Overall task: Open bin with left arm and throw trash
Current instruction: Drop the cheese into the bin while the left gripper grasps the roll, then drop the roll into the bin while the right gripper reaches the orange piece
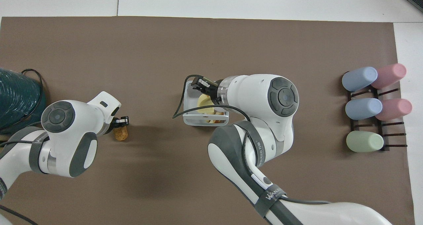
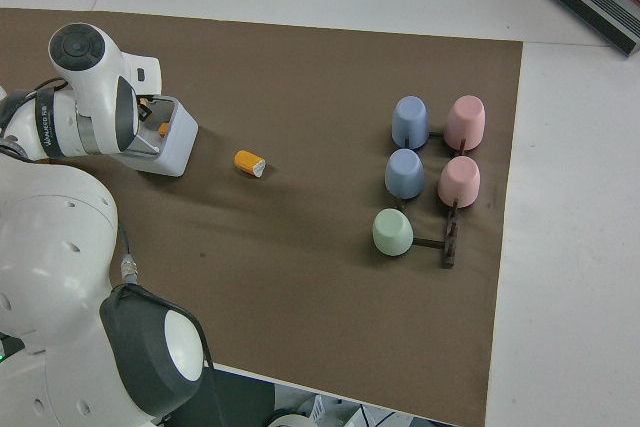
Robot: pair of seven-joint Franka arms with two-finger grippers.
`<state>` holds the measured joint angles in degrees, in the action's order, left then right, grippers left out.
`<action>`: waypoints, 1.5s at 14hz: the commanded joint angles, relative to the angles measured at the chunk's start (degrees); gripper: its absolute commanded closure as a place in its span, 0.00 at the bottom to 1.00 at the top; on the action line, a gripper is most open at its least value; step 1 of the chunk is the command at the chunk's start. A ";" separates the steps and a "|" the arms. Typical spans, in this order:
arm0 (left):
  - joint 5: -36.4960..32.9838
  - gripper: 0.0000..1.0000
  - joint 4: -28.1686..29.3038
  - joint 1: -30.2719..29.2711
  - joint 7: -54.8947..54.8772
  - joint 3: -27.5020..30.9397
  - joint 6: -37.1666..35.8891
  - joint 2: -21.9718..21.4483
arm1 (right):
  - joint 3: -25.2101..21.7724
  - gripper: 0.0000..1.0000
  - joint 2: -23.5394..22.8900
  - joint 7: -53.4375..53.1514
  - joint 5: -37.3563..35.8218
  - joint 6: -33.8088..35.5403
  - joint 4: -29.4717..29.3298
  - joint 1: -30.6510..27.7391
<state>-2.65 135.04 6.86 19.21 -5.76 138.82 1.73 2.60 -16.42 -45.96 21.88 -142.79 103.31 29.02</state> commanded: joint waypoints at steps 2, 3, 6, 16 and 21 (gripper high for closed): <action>-1.31 1.00 -3.62 0.35 1.27 -0.12 -1.17 0.55 | 0.12 0.00 -0.19 -0.27 0.36 0.15 -0.48 -0.37; -1.22 1.00 -7.12 1.39 1.36 -0.13 -4.58 1.34 | 0.12 0.00 -0.19 -0.36 0.36 0.15 -0.48 -0.37; -1.13 1.00 -20.38 4.38 5.47 -0.13 -16.26 4.76 | 0.12 0.00 -0.11 -0.36 0.36 0.23 -0.48 -0.28; 4.14 1.00 -34.68 20.28 24.12 -0.30 -11.06 10.93 | -0.49 0.00 3.93 14.39 -9.40 11.48 2.76 -9.68; 4.14 0.24 -33.00 23.81 25.88 -0.30 -5.67 10.84 | -0.49 0.00 8.06 20.10 -13.34 10.26 13.03 -12.67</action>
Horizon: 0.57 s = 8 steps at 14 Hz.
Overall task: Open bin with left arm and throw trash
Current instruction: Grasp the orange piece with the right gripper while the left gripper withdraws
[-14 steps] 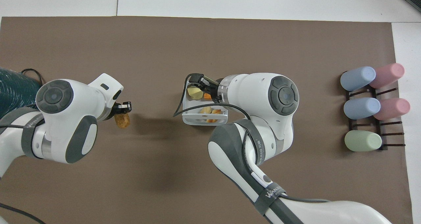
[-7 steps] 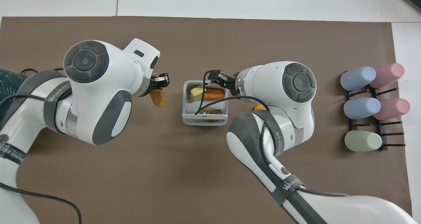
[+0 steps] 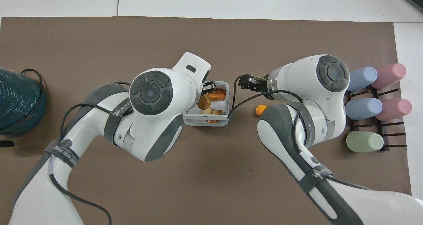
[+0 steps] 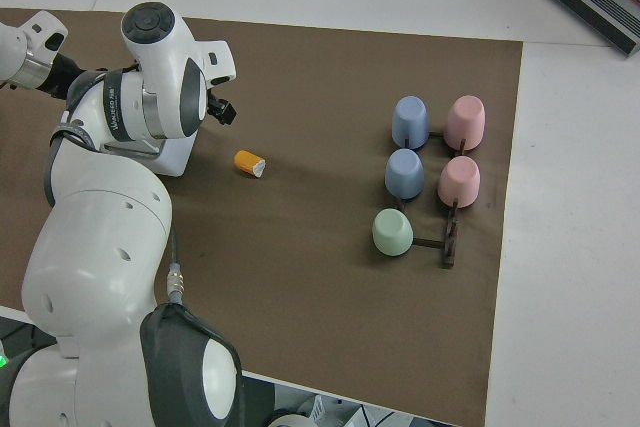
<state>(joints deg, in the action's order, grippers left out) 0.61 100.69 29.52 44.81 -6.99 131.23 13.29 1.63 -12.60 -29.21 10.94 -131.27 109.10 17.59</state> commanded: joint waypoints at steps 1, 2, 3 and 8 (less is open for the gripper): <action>0.89 0.00 1.35 1.16 0.28 1.01 1.84 -0.72 | 0.56 0.00 5.29 5.11 -3.54 -1.96 9.61 -2.20; 0.80 0.00 1.09 1.07 0.28 1.01 1.75 -0.64 | 0.48 0.00 5.65 6.26 -4.16 -3.45 11.73 -2.38; 0.80 0.00 0.66 1.07 0.28 1.01 1.32 -0.55 | 0.56 0.00 5.74 6.71 -4.17 -5.38 13.14 -2.47; 0.45 0.00 -10.03 -0.42 -0.07 1.54 -11.72 2.08 | 0.57 0.00 4.08 8.12 -4.26 -14.61 19.83 -2.73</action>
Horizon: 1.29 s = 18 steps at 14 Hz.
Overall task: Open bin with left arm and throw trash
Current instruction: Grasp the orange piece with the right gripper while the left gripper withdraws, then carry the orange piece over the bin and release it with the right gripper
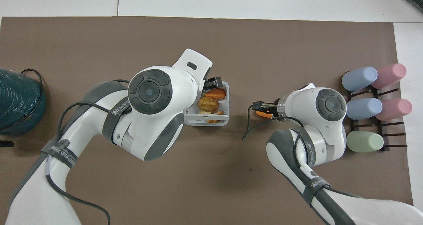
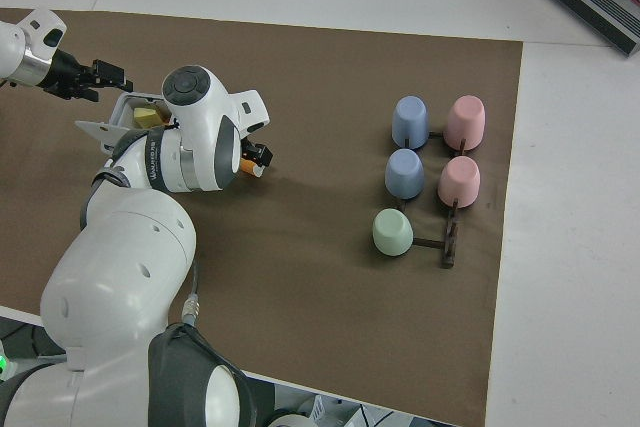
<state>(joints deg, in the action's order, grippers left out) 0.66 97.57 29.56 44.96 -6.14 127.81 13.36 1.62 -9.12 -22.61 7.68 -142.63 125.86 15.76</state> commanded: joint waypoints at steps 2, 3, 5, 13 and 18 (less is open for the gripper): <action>0.05 0.00 -14.04 -5.10 -1.27 0.69 -18.78 3.69 | 0.58 0.00 -1.76 1.86 -1.00 -6.41 3.07 -0.90; -0.04 0.00 -15.55 -6.52 -3.19 0.69 -21.61 3.69 | 0.67 0.00 -2.73 1.86 -1.00 -8.43 3.07 -0.64; -0.22 0.00 -15.66 -10.12 -9.33 0.78 -25.66 2.91 | 0.67 0.00 -4.58 1.60 -1.00 -10.38 3.07 -0.12; -3.47 0.00 -14.78 -23.85 -37.47 0.78 -39.81 -5.00 | 0.67 0.74 -4.16 -0.32 -0.91 -13.47 1.58 0.06; -3.74 0.00 -7.84 -24.12 -38.10 0.69 -41.33 -11.59 | 0.93 0.74 -3.18 -5.42 -0.91 0.04 -10.07 0.06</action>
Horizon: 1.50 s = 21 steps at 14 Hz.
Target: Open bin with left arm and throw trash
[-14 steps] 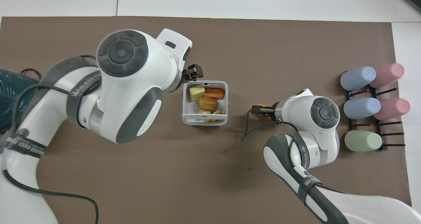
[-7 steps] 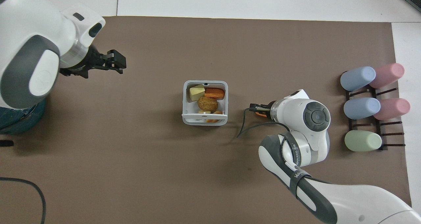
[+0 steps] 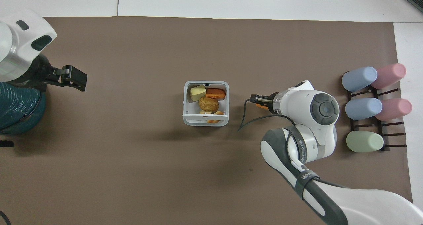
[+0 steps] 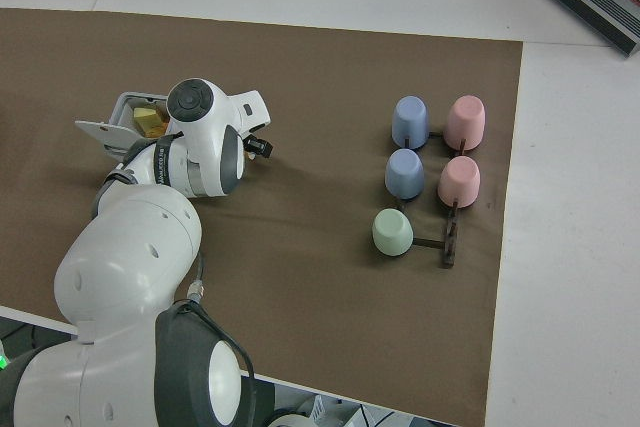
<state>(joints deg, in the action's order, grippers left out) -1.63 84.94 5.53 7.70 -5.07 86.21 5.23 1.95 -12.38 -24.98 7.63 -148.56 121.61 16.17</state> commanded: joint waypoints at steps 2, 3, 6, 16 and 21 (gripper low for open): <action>-1.45 0.00 4.88 0.18 -0.76 -0.46 0.62 -3.47 | 0.86 0.72 -1.32 -5.68 -0.86 10.73 -13.12 0.96; -1.45 0.00 4.71 0.26 -0.76 -0.38 0.80 -3.39 | 0.86 0.72 -2.64 -7.43 -0.78 12.06 -16.72 1.93; -1.45 0.00 4.53 0.53 -0.67 -0.55 3.07 -3.12 | 0.95 0.72 -5.02 -12.36 -0.43 13.04 -22.73 4.30; -0.74 0.00 7.78 0.62 -0.58 -0.73 9.50 -4.00 | 0.95 0.17 -8.02 -17.65 -0.34 11.72 -23.88 12.92; -0.74 0.00 8.40 0.35 -0.58 -0.73 10.37 -4.18 | 0.86 0.00 -7.66 -17.82 -0.42 11.81 -23.00 14.24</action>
<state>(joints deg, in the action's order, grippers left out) -1.70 90.45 5.72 7.64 -6.12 94.65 3.15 2.73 -20.06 -41.51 7.71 -137.27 98.59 30.57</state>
